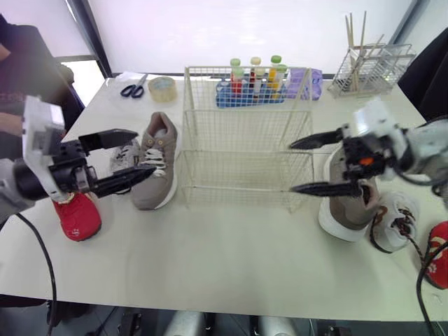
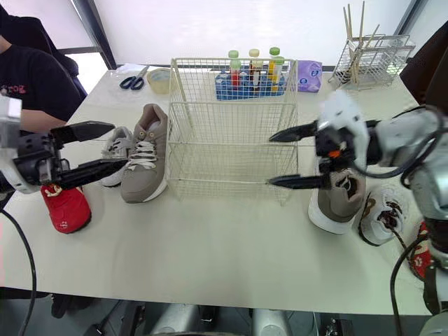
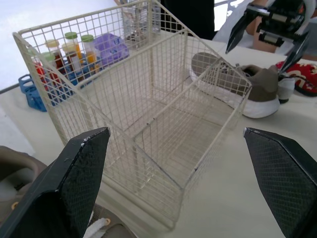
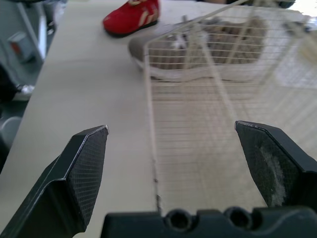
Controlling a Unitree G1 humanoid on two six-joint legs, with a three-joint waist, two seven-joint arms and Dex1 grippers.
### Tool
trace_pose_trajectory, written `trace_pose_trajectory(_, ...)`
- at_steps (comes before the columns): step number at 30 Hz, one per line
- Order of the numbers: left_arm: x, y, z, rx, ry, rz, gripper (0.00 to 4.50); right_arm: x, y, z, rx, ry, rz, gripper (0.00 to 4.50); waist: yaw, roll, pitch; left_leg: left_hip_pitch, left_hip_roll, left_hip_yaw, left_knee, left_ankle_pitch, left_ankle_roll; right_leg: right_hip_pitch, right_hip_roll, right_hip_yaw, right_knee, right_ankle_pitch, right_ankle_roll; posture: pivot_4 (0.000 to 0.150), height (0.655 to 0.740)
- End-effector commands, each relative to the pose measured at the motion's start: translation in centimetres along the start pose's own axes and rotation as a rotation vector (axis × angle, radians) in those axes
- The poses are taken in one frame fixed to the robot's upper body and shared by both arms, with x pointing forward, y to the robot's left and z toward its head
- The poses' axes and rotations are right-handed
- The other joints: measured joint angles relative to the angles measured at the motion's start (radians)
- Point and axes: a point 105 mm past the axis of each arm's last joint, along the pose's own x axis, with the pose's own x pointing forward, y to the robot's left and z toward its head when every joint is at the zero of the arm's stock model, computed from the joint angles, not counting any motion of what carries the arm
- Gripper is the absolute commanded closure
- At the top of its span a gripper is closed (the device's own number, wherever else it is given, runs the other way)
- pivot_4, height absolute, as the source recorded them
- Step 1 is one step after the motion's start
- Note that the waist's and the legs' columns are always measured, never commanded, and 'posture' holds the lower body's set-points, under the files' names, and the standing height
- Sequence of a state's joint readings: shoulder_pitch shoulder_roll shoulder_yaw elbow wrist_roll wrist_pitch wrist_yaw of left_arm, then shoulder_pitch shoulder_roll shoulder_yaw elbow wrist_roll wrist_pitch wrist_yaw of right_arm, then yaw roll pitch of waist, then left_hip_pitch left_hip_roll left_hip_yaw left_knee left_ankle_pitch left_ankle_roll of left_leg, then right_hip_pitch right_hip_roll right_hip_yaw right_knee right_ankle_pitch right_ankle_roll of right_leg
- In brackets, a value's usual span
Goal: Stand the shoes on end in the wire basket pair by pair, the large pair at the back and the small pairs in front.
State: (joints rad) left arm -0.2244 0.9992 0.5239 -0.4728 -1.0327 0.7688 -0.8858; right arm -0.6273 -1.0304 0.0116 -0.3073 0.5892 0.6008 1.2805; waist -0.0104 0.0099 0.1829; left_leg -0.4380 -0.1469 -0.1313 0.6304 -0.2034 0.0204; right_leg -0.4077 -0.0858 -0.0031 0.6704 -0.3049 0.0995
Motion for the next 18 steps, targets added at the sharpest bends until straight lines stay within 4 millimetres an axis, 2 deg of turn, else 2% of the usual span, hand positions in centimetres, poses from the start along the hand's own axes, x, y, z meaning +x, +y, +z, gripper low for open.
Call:
trace_pose_trajectory(1,0.0,-0.3,0.5,0.043,-0.012,0.003,0.02,0.6,0.4,0.0,-0.093,0.048,0.01,0.0,0.002,0.0,0.0,0.0,0.0,0.0,0.0,0.0,0.0,0.0,0.0,0.0,0.0,0.0,0.0,0.15,0.74)
trace_pose_trajectory(4,0.1,-0.5,0.2,0.043,-0.011,0.008,0.02,1.5,0.9,-1.1,-0.134,0.122,0.028,0.0,0.003,0.0,0.0,0.0,0.0,0.0,0.0,0.0,0.0,0.0,0.0,0.0,0.0,0.0,0.0,0.15,0.74)
trace_pose_trajectory(7,0.2,-0.6,0.0,0.044,-0.014,0.015,0.02,1.4,0.6,-1.4,-0.136,0.139,0.007,0.0,0.002,0.0,0.0,0.0,0.0,0.0,0.0,0.0,0.0,0.0,0.0,0.0,0.0,0.0,0.0,0.15,0.74)
trace_pose_trajectory(9,0.3,-0.7,0.1,0.046,-0.015,0.017,0.02,0.5,-0.1,-1.2,-0.107,0.124,-0.042,0.0,0.002,0.0,0.0,0.0,0.0,0.0,0.0,0.001,-0.001,0.0,0.0,0.0,0.0,0.0,0.0,0.15,0.74)
trace_pose_trajectory(12,0.2,-0.8,0.1,0.046,-0.016,0.024,0.02,-2.0,-1.1,0.3,-0.014,0.045,-0.134,0.0,0.004,0.0,0.0,0.0,0.0,0.0,0.0,0.001,-0.001,0.0,0.0,0.0,0.0,0.0,0.0,0.15,0.74)
trace_pose_trajectory(14,0.1,-0.7,0.1,0.045,-0.016,0.028,0.02,-3.5,-1.2,1.2,0.047,-0.011,-0.167,0.0,0.006,0.0,0.0,0.0,0.0,0.0,0.0,0.001,-0.001,0.0,0.0,0.0,0.0,0.0,0.0,0.15,0.74)
trace_pose_trajectory(18,0.3,-0.3,0.0,0.039,-0.027,0.028,0.02,-5.4,-0.9,1.5,0.145,-0.051,-0.254,0.0,0.015,0.0,0.0,0.0,0.0,0.0,0.0,0.0,0.0,0.0,0.0,0.0,0.0,0.0,0.0,0.15,0.74)
